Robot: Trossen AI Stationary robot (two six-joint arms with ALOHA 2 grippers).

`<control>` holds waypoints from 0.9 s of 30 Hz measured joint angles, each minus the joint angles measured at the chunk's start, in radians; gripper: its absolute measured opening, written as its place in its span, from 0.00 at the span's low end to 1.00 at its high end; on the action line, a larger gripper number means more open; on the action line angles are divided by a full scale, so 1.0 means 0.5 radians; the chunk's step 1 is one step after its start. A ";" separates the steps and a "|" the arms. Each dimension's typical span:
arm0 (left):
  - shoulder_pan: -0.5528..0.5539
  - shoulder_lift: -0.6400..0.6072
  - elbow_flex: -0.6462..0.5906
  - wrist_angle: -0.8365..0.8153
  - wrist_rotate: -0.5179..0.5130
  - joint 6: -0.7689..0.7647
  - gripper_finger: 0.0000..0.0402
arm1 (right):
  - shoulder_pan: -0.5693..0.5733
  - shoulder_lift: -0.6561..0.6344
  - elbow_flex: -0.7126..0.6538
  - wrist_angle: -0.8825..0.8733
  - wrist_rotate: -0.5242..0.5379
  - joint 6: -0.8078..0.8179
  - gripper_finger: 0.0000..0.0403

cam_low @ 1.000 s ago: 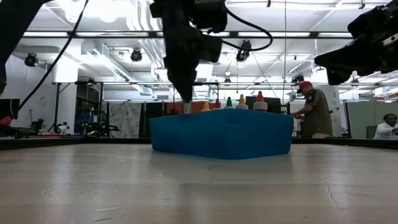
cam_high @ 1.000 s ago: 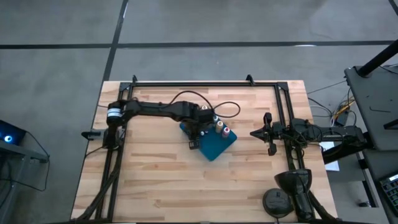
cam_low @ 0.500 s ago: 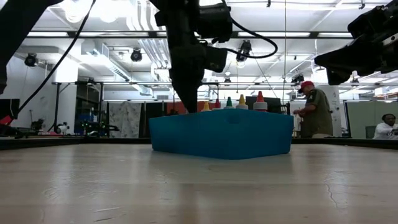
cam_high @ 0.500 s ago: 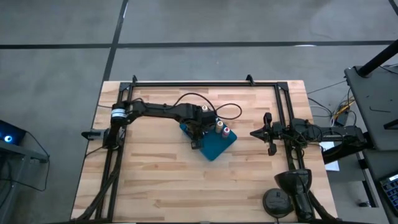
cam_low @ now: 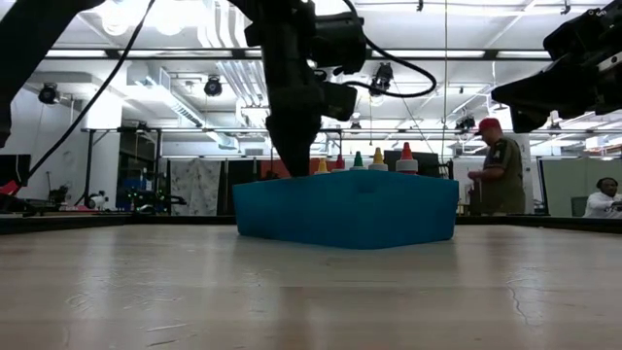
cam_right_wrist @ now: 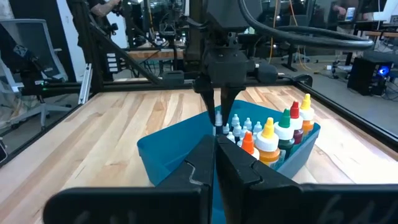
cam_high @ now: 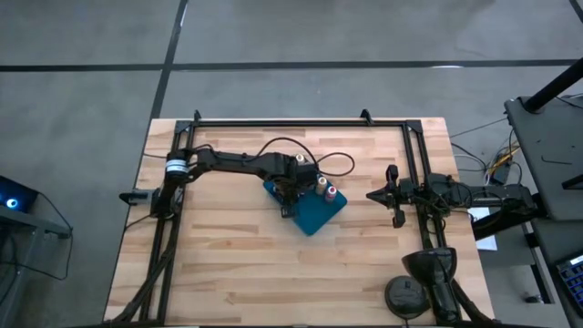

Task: Pick & Place food coloring
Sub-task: Put the black food coloring bottle into the blue bin

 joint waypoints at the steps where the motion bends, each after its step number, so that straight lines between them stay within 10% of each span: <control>1: 0.002 0.000 0.000 0.003 -0.005 0.000 0.10 | 0.000 0.000 0.000 0.001 0.000 -0.003 0.02; 27: 0.000 -0.001 -0.259 0.259 -0.009 -0.058 0.10 | 0.000 0.000 -0.001 0.000 0.001 -0.001 0.02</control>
